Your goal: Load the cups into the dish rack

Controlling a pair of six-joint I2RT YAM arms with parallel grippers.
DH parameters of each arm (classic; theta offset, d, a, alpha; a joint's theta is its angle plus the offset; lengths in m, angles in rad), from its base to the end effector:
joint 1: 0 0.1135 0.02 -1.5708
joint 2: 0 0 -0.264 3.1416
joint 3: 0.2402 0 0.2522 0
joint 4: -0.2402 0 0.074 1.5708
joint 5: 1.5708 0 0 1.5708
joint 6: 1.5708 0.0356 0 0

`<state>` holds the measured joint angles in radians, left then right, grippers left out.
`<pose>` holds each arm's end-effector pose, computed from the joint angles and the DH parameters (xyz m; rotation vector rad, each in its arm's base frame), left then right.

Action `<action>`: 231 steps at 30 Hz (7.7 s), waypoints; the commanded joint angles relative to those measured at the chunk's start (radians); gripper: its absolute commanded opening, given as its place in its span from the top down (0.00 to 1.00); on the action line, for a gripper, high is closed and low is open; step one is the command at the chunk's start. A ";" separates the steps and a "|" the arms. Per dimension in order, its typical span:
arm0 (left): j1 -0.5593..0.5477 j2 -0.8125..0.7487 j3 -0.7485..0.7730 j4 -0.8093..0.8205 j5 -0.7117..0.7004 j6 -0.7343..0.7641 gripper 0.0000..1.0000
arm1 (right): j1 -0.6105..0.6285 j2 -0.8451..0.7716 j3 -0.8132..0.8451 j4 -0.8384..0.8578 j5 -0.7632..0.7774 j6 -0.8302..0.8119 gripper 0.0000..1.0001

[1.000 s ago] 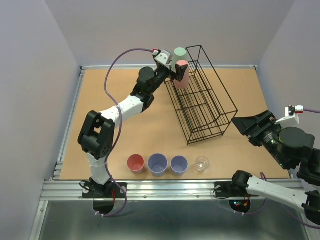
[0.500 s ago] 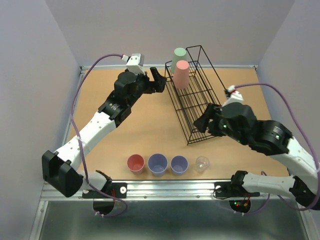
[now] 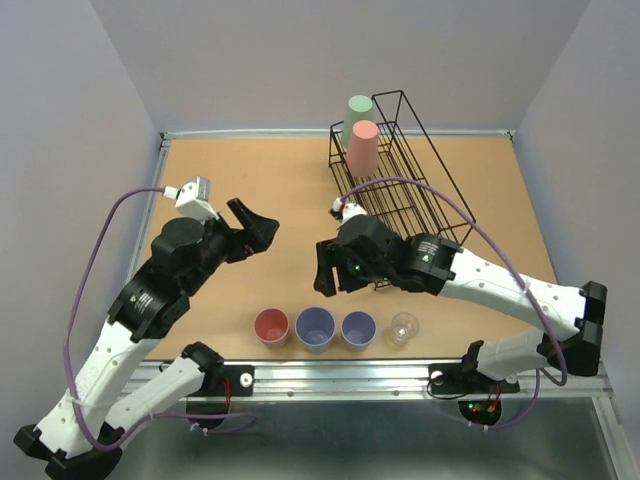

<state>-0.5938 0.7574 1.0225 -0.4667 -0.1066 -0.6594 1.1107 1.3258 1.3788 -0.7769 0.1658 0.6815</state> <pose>0.1314 -0.0842 0.3951 -0.1406 1.8386 -0.8022 0.1292 0.2475 0.3702 -0.4222 2.3583 0.7184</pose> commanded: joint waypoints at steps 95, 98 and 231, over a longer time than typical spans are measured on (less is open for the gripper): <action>-0.144 0.467 -0.065 1.772 0.613 -0.523 0.02 | 0.146 -0.668 -0.072 0.395 0.566 0.115 1.00; -0.153 0.503 -0.050 1.842 0.633 -0.568 0.02 | 0.146 -0.651 -0.067 0.398 0.569 0.109 1.00; -0.116 1.065 0.289 1.452 0.392 0.650 1.00 | 0.146 -0.533 0.078 -0.354 0.753 0.372 0.48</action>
<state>-0.7078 1.8191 1.2377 0.8642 0.2962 -0.0731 1.2530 0.8009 1.4204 -1.1217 0.8604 1.0660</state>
